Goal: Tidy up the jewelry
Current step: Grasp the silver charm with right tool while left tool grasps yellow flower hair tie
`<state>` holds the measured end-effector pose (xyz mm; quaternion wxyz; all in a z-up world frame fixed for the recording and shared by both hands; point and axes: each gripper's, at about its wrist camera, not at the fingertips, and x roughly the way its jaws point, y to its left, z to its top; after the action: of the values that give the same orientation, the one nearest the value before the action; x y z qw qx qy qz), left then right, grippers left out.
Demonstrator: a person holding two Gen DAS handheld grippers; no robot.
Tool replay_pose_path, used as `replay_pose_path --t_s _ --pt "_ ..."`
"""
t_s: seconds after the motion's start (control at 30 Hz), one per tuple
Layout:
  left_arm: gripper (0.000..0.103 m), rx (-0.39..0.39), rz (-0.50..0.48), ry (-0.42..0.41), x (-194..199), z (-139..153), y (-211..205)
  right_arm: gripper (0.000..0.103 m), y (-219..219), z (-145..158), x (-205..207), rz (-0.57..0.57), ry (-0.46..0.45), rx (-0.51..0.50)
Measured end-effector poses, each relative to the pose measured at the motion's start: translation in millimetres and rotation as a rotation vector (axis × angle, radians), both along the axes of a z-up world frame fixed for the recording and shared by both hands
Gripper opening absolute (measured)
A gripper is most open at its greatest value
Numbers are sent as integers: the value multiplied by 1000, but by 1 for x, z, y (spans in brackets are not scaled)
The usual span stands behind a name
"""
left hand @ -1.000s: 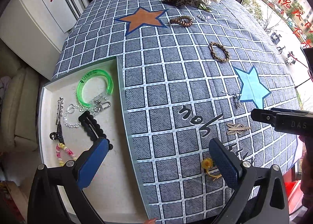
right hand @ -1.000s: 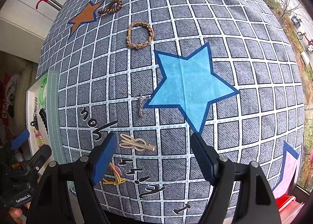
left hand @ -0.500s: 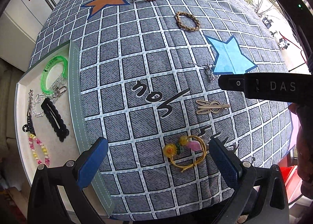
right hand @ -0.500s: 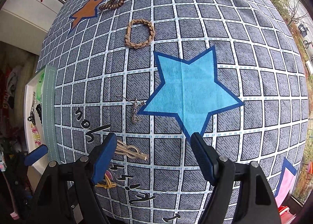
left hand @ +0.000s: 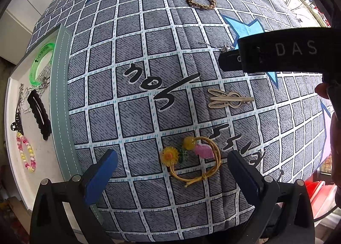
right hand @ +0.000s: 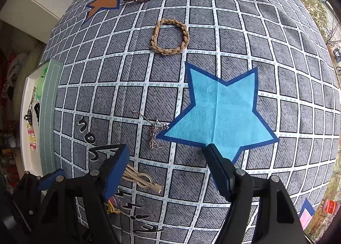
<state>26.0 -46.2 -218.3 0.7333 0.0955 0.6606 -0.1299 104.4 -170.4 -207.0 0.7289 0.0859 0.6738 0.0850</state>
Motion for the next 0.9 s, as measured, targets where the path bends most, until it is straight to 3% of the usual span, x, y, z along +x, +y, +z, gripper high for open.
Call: replay_pose_path --t_s 0.2,0.3,0.43,0.6,0.67,0.9 --pt "93 16 3 14 -6 -12 0 68 17 -1 3 58 -37 -65" --pt "88 19 -5 -4 -11 -12 -2 59 25 -2 6 79 -57 -117" --pt "67 12 -30 -25 -13 -7 -14 45 39 -2 9 102 -76 -187" --pt "41 5 -40 -28 -14 -3 -16 30 44 -3 10 122 -82 -193" --pt "22 -12 -44 -23 -9 1 -13 16 50 -2 11 120 -82 -191" --pt "20 -108 -6 9 3 6 5 16 35 0 7 35 -60 -101"
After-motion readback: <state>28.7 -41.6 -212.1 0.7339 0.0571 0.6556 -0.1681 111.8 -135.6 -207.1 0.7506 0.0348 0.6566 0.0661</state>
